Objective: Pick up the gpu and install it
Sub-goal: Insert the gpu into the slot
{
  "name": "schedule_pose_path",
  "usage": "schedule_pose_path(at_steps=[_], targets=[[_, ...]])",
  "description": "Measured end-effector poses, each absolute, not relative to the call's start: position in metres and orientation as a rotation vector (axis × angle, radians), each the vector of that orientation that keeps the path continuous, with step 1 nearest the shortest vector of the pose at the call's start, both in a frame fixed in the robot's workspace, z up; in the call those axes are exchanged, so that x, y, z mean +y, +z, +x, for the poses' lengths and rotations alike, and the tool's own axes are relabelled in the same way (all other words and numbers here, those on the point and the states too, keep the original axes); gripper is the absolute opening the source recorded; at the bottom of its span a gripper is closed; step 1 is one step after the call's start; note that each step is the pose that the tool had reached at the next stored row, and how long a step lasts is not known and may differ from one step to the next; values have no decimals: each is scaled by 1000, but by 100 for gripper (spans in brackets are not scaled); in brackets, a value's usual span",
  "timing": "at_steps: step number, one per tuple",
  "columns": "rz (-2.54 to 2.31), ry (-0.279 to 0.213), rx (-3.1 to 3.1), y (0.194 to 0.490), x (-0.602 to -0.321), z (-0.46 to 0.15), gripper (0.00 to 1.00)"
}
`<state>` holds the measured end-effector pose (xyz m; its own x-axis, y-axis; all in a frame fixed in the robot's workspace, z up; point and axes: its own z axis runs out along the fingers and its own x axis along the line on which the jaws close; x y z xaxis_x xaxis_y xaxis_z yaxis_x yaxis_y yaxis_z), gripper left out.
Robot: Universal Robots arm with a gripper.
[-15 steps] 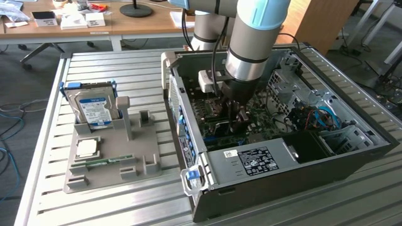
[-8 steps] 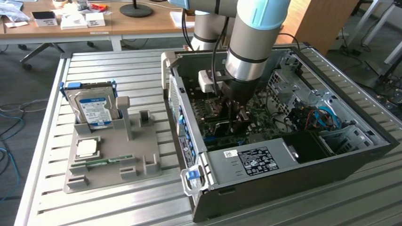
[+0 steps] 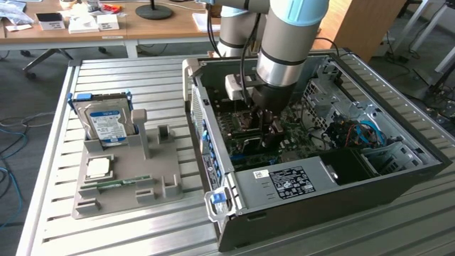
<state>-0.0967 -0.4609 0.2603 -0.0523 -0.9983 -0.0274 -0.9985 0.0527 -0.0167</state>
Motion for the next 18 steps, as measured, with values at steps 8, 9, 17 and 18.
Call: schedule_pose_path(at_steps=[8, 9, 17, 18], targets=[[-2141, 10, 2256, 282, -461, -97, 69], [-2141, 10, 2256, 285, -461, -97, 69], [-2140, 10, 2256, 302, -461, -97, 69], [-2140, 10, 2256, 303, -461, -97, 69]])
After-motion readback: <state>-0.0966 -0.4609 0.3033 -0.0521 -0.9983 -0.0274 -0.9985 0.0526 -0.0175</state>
